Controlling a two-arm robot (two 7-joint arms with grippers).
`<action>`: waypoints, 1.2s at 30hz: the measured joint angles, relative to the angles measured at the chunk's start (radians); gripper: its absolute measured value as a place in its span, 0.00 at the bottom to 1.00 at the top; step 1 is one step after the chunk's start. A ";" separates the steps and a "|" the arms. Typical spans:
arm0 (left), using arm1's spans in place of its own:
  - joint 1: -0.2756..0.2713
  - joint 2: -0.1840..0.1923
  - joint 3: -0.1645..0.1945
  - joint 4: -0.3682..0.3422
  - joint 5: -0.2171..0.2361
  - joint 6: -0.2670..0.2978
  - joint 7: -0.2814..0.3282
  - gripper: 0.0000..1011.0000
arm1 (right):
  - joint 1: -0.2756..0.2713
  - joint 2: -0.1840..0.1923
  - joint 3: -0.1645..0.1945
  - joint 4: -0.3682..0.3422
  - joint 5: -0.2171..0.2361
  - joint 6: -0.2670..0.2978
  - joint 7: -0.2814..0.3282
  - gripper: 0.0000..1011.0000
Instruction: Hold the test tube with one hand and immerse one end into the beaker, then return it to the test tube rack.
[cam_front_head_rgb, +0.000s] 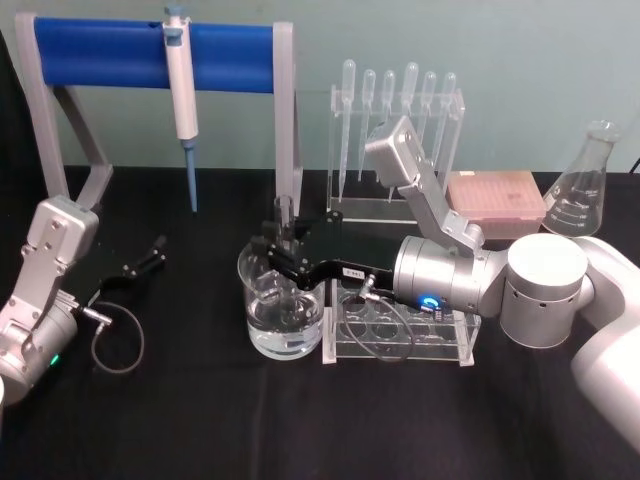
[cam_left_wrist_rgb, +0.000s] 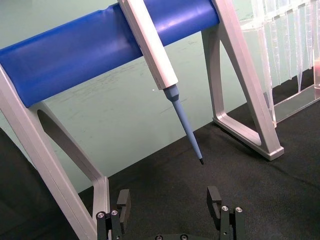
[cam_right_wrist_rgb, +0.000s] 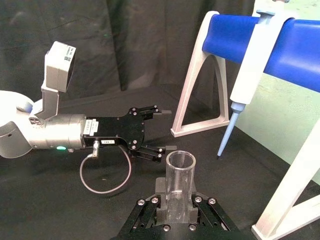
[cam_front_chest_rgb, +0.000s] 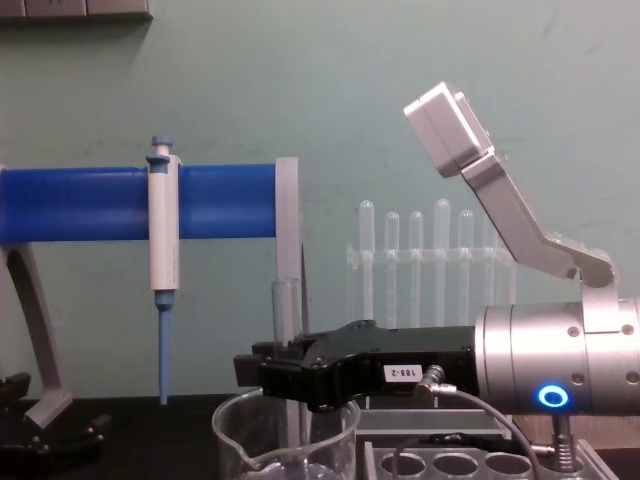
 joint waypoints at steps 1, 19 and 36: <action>0.000 0.000 0.000 0.000 0.000 0.000 0.000 0.99 | 0.000 0.000 0.000 0.000 0.000 0.000 0.000 0.22; 0.000 0.000 0.000 0.000 0.000 0.000 0.000 0.99 | 0.001 0.000 0.000 0.000 0.003 0.002 -0.001 0.22; 0.000 0.000 0.000 0.000 0.000 0.000 0.000 0.99 | 0.001 0.000 0.000 0.000 0.003 0.002 -0.001 0.22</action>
